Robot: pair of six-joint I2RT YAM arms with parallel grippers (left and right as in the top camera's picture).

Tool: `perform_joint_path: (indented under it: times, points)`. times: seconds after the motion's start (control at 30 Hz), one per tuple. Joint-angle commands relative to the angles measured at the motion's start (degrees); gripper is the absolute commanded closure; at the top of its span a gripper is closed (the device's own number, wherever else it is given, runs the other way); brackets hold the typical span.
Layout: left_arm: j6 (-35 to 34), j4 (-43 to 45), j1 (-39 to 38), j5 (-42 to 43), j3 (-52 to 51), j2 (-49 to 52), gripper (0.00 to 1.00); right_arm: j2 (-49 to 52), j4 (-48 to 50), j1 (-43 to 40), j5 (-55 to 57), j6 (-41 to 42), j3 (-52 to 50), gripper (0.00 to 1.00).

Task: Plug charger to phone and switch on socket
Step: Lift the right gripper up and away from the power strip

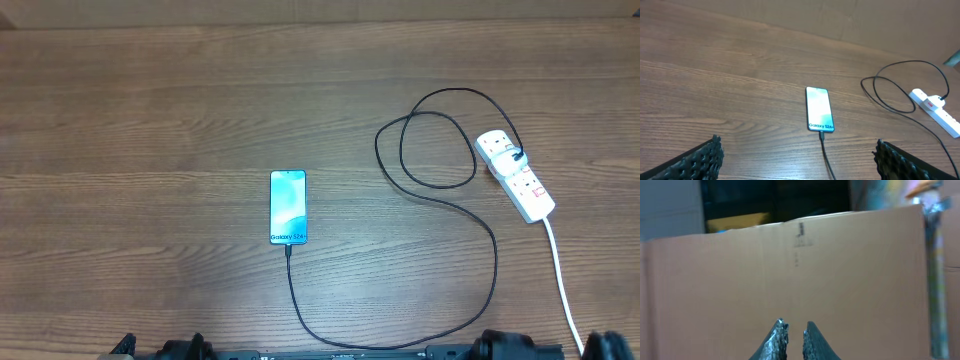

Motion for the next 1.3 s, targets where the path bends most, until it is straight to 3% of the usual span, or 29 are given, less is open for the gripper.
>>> perform_joint_path:
  times: [0.0, 0.07, 0.13, 0.17, 0.23, 0.53, 0.73, 1.0, 1.1, 1.27]
  points:
    - [-0.6, 0.0, 0.3, 0.4, 0.3, -0.3, 0.01, -1.9, -1.2, 3.8, -1.1, -3.1, 1.2, 0.85]
    - [-0.6, 0.0, 0.3, 0.4, 0.3, -0.3, 0.00, -1.9, -1.5, 5.6, -0.7, -3.1, 2.0, 0.75]
    - [-0.6, 0.0, 0.3, 0.4, 0.3, -0.3, 0.00, -1.9, -1.0, 6.9, -0.7, -3.1, 2.4, 0.50]
    - [-0.6, 0.0, 0.3, 0.4, 0.3, -0.3, 0.00, -1.9, -0.1, 7.7, -0.7, -3.1, 2.6, 0.28]
    - [-0.6, 0.0, 0.3, 0.4, 0.3, -0.3, 0.00, -1.9, 3.2, 9.1, -0.7, -3.1, 2.6, 0.00]
    - [-0.6, 0.0, 0.3, 0.4, 0.3, -0.3, 0.00, -1.8, 32.4, 10.6, 1.3, -3.1, -4.2, 0.00]
    - [-0.6, 0.0, 0.3, 0.4, 0.3, -0.3, 0.00, -1.8, 49.0, 10.6, 5.6, -3.1, -18.6, 0.00]
    - [-0.6, 0.0, 0.3, 0.4, 0.3, -0.3, 0.00, -1.8, 45.6, 10.6, 8.0, 2.1, -34.9, 0.00]
    - [-0.6, 0.0, 0.3, 0.4, 0.3, -0.3, 0.00, -1.8, 47.2, 10.6, 9.9, 3.4, -46.2, 0.00]
    - [-0.6, 0.0, 0.3, 0.4, 0.3, -0.3, 0.00, -1.8, 49.1, 10.6, 10.3, 5.1, -54.8, 0.00]
